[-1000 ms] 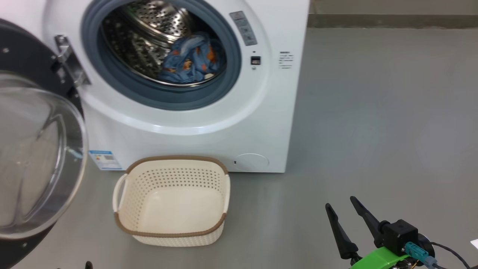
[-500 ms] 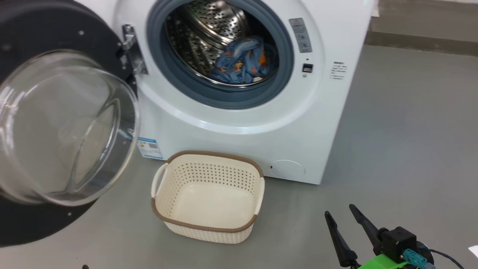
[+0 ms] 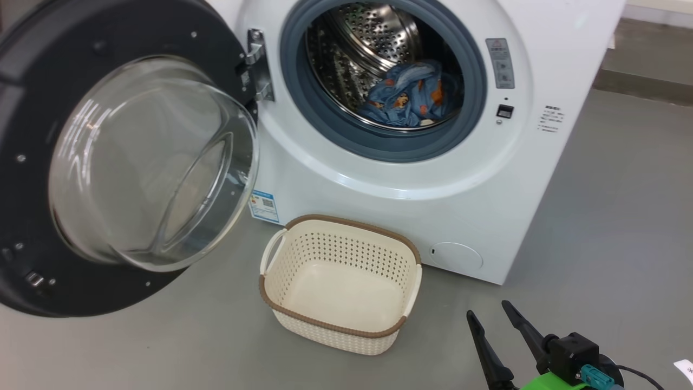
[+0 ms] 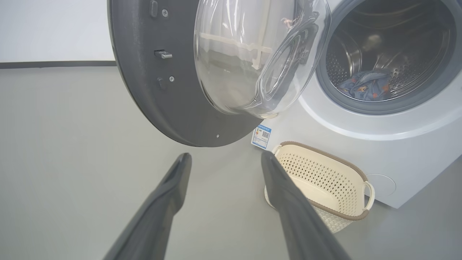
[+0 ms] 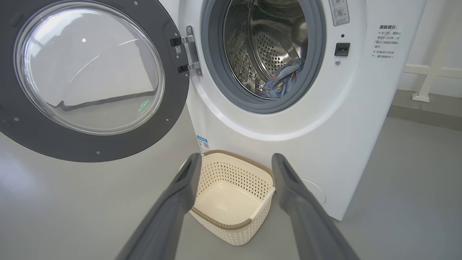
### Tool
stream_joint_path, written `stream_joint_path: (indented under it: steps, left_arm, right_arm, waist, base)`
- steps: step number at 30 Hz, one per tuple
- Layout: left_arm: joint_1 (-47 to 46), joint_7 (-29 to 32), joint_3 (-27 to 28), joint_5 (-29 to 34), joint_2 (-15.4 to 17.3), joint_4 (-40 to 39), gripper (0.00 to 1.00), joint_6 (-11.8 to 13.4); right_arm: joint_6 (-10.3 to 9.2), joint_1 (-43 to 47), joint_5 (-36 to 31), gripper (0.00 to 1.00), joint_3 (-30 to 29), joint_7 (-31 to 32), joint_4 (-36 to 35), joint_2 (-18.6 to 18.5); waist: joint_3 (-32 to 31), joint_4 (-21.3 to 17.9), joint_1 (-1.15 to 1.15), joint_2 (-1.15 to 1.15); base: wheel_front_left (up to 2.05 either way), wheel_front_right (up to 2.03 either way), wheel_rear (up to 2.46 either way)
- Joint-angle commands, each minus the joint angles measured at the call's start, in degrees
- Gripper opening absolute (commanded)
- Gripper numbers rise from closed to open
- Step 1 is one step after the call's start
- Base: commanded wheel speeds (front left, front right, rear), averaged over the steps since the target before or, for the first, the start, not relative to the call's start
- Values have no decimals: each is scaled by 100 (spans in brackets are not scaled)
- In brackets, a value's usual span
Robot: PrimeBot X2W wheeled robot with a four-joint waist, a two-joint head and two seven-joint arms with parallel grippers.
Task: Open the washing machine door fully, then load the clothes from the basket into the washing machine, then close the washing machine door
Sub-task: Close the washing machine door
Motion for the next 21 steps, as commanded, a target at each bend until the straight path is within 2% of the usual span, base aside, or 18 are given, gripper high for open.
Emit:
stream_joint_path:
  steps: [1, 21]
  left_arm:
    - [-128, -37, 204, -17, 47, -102, 100, 20]
    - [-70, -37, 213, -162, 47, -215, 100, 213]
  right_arm:
    - [16, -63, -33, 100, 157, -34, -122, -10]
    - [16, -236, -24, 100, 287, -34, -50, -51]
  waist:
    - [-1, 113, 0, 0]
    - [129, 277, 0, 0]
  base:
    - [0, 0, 0]
    - [0, 0, 0]
